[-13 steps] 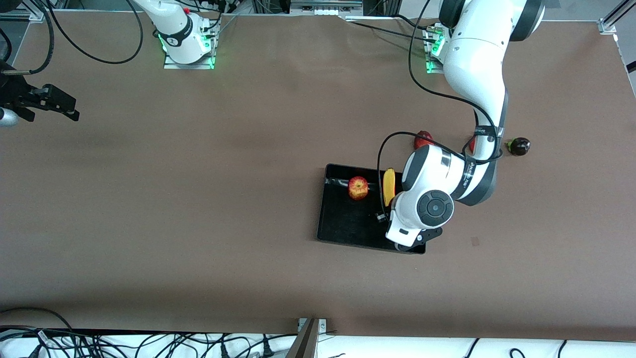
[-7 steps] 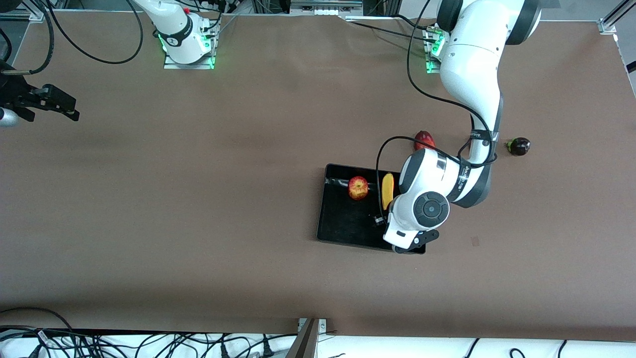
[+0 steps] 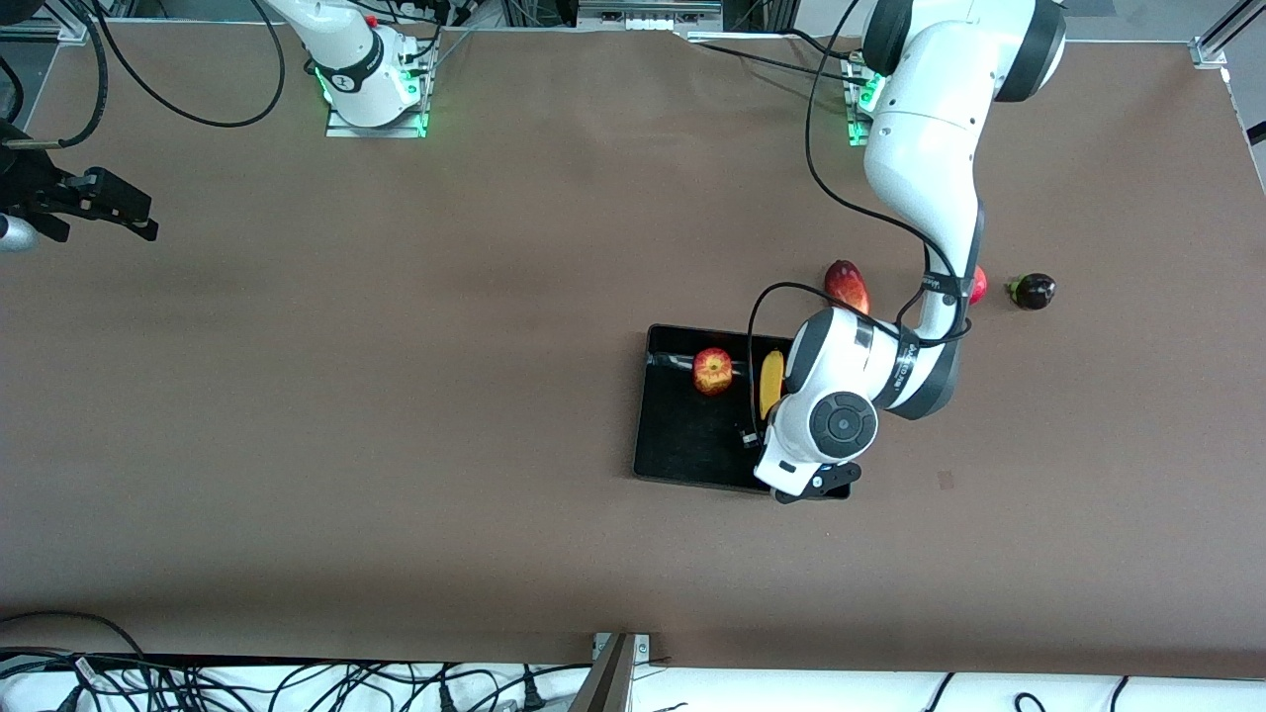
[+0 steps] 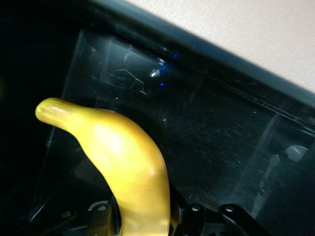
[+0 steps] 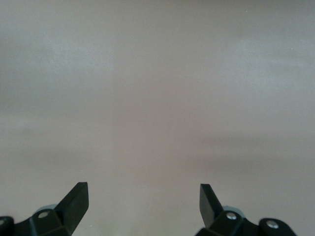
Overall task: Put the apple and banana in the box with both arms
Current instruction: 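Lower the banana into the box and open the left gripper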
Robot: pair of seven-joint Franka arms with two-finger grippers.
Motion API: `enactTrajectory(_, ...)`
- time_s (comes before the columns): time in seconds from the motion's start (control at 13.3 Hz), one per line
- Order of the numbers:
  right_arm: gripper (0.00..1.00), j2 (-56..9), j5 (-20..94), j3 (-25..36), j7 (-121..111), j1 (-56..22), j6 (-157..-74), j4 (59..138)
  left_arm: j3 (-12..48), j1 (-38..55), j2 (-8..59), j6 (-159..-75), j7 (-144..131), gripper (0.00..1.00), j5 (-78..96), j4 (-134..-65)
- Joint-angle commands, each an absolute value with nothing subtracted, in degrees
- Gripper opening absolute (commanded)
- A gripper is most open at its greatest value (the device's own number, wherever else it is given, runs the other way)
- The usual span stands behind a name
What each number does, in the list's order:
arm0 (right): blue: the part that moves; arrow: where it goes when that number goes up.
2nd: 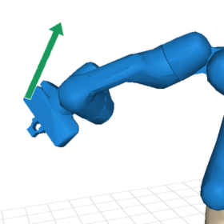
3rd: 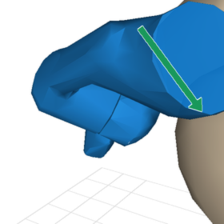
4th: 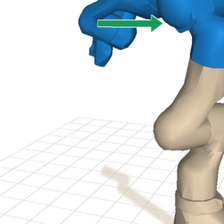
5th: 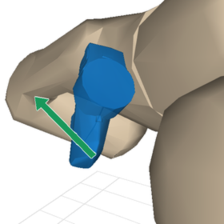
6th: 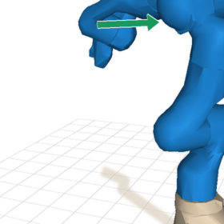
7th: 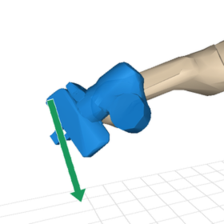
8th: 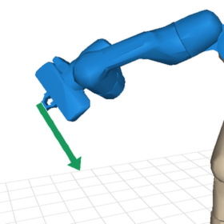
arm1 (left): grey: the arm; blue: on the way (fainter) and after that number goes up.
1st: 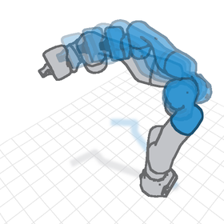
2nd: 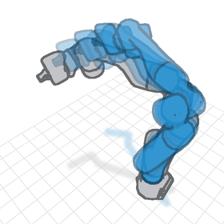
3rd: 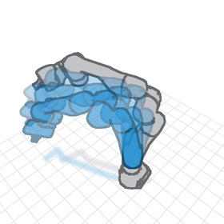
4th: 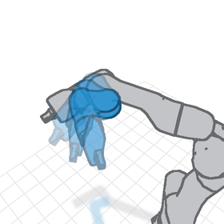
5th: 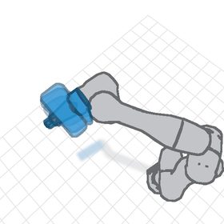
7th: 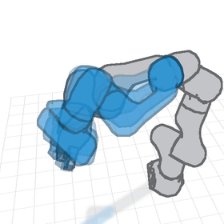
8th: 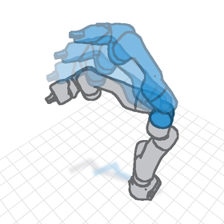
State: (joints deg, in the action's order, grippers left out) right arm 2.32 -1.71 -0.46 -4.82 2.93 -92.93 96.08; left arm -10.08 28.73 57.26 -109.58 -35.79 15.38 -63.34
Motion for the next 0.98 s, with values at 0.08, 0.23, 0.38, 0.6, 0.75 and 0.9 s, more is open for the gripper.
enactTrajectory(0.08,1.00,2.4,-0.7,-1.1,-4.3,3.8,-92.4,95.5,-11.2,30.1,57.0,-112.8,-34.6,0.00,16.6,-65.6)
enactTrajectory(0.23,1.00,2.4,-0.7,-1.1,-4.3,3.7,-92.4,95.5,-11.2,30.1,57.0,-113.6,-34.5,0.17,16.6,-65.9)
enactTrajectory(0.38,1.00,2.4,-0.7,-1.1,-4.3,3.7,-92.4,95.5,-11.2,30.1,57.2,-113.6,-34.5,0.91,16.5,-66.0)
enactTrajectory(0.6,1.00,2.4,-0.7,-1.1,-4.3,3.7,-92.3,95.5,-11.2,30.1,57.2,-113.5,-35.3,1.00,16.4,-65.9)
enactTrajectory(0.75,1.00,2.4,-0.7,-1.1,-4.3,3.7,-92.3,95.5,-11.3,30.1,56.6,-112.1,-35.6,1.00,16.6,-65.8)
enactTrajectory(0.9,1.00,2.4,-0.7,-1.1,-4.3,3.7,-92.3,95.5,-11.2,30.1,54.7,-105.1,-36.1,1.00,16.8,-65.1)
